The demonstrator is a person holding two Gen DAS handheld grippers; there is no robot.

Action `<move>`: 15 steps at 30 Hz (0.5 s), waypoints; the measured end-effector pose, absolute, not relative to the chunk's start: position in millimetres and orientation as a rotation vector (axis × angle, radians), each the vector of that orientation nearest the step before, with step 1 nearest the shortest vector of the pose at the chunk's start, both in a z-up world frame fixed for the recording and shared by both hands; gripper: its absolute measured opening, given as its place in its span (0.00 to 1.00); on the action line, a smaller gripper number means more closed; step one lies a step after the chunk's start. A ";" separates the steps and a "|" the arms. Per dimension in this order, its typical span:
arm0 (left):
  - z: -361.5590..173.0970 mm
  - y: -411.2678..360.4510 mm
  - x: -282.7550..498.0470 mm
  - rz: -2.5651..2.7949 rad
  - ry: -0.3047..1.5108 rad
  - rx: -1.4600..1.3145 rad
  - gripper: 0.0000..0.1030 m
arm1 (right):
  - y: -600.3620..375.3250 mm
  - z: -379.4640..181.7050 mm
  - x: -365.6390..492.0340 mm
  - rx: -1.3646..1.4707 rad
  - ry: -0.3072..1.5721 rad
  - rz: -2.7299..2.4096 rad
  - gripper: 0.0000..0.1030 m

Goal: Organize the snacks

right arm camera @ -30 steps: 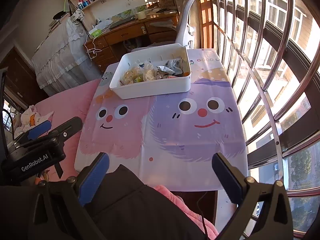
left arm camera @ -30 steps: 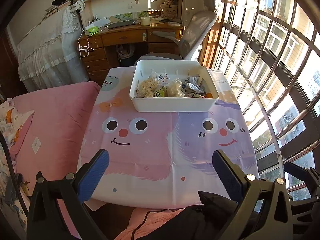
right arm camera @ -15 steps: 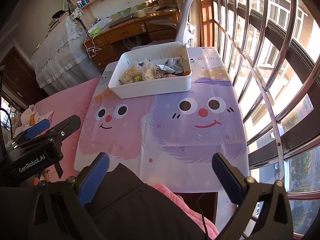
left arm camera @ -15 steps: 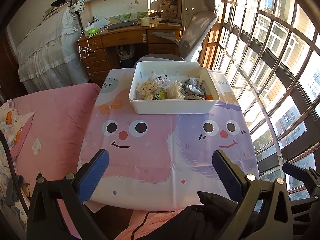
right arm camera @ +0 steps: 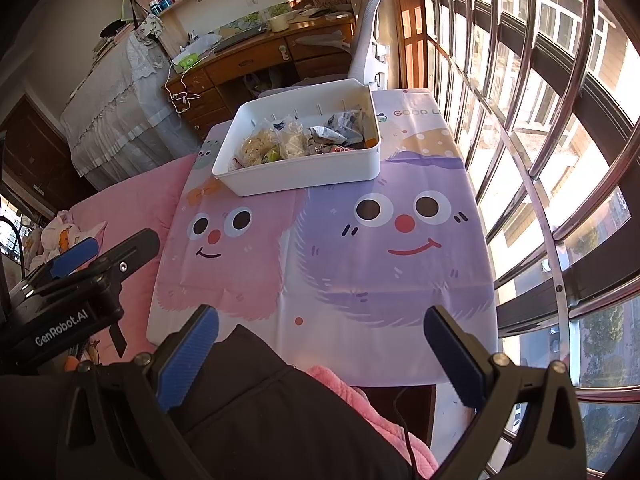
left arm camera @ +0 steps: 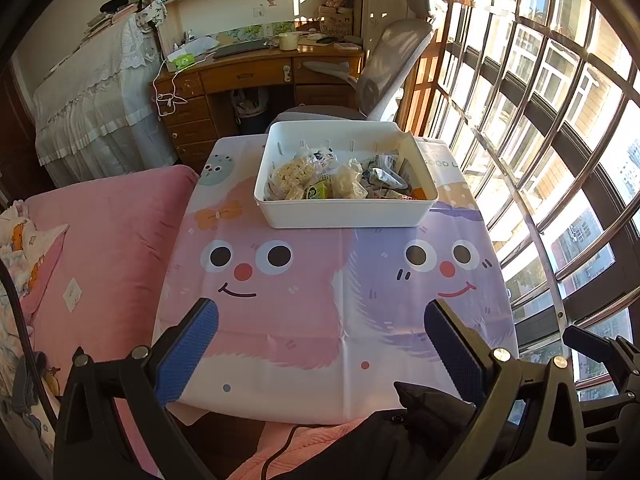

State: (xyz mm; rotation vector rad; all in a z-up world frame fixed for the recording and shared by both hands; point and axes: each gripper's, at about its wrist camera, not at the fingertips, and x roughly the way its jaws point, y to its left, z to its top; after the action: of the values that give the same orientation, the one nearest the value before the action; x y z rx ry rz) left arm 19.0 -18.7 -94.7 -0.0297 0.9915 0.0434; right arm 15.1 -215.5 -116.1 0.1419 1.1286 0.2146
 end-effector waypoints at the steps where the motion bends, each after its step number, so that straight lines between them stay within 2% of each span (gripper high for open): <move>1: -94.6 -18.7 18.9 0.044 0.992 -0.030 0.99 | -215.4 -115.9 15.1 0.142 1.128 0.215 1.00; 15: -96.6 -22.3 23.0 0.041 0.998 -0.026 0.99 | -216.0 -121.4 17.2 0.145 1.136 0.211 1.00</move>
State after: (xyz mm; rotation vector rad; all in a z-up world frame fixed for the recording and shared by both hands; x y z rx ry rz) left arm 23.0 -22.3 -96.6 -0.0256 0.9980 0.0410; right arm 17.2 -216.0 -121.4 0.1454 1.1362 0.2112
